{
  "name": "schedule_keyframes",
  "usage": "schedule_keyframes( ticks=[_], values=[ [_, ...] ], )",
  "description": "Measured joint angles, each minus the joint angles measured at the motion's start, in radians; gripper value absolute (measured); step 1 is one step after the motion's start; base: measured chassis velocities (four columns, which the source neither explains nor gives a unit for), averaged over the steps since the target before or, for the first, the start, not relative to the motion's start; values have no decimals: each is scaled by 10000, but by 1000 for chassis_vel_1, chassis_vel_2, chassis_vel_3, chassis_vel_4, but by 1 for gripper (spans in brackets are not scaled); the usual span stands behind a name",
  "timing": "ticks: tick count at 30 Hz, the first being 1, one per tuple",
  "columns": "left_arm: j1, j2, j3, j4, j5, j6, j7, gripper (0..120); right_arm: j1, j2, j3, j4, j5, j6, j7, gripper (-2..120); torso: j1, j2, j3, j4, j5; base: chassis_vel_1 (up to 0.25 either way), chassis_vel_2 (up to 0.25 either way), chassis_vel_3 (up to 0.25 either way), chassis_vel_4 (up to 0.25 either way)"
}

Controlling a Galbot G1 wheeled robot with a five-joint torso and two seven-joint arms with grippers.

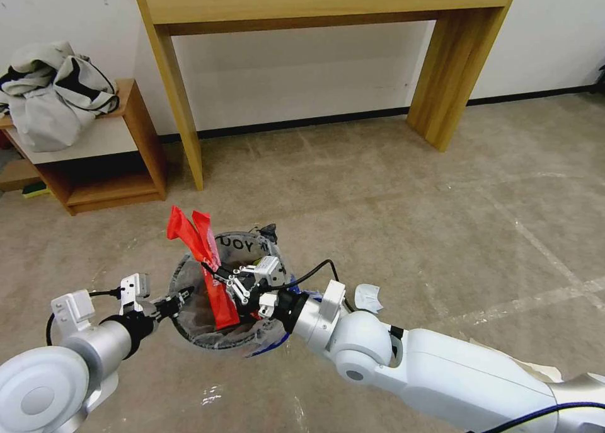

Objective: Pick up the trash bin and place the garbage on the floor into it.

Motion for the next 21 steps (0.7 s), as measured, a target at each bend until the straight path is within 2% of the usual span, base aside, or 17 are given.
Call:
schedule_keyframes(
  ticks=[7,9,10,12,13,15,18,20,21],
  values=[
    [-4,-21,2,-6,-10,-4,0,1,6,-1,-7,-171,-185,61,0,1,0,0,0,0,0,0,0,0,0],
    [-12,-29,11,-6,-12,-6,0,1,8,-7,-7,-227,-279,80,-2,11,0,0,0,0,0,0,0,0,0],
    [-12,-29,11,-6,-12,-6,0,1,8,-7,-7,-227,-279,80,-2,11,0,0,0,0,0,0,0,0,0],
    [-29,-29,12,-1,-13,-9,4,1,8,-12,1,-274,-360,106,-11,23,0,-1,0,0,1,0,0,0,0],
    [-29,-29,12,-1,-13,-9,4,1,8,-12,1,-274,-360,106,-11,23,0,-1,0,0,1,0,0,0,0],
    [-44,-23,12,19,-15,-13,6,1,5,-35,24,-278,-386,117,-18,35,1,0,0,0,0,0,0,0,0],
    [-50,-21,12,28,-16,-14,6,1,5,-41,34,-278,-392,125,-22,38,0,0,0,0,0,0,0,0,0],
    [-58,-19,12,61,-18,-15,8,1,5,-74,81,-274,-395,132,-40,52,1,0,0,0,0,0,0,0,0],
    [-58,-19,12,61,-18,-15,8,1,5,-74,81,-274,-395,132,-40,52,1,0,0,0,0,0,0,0,0]
  ],
)
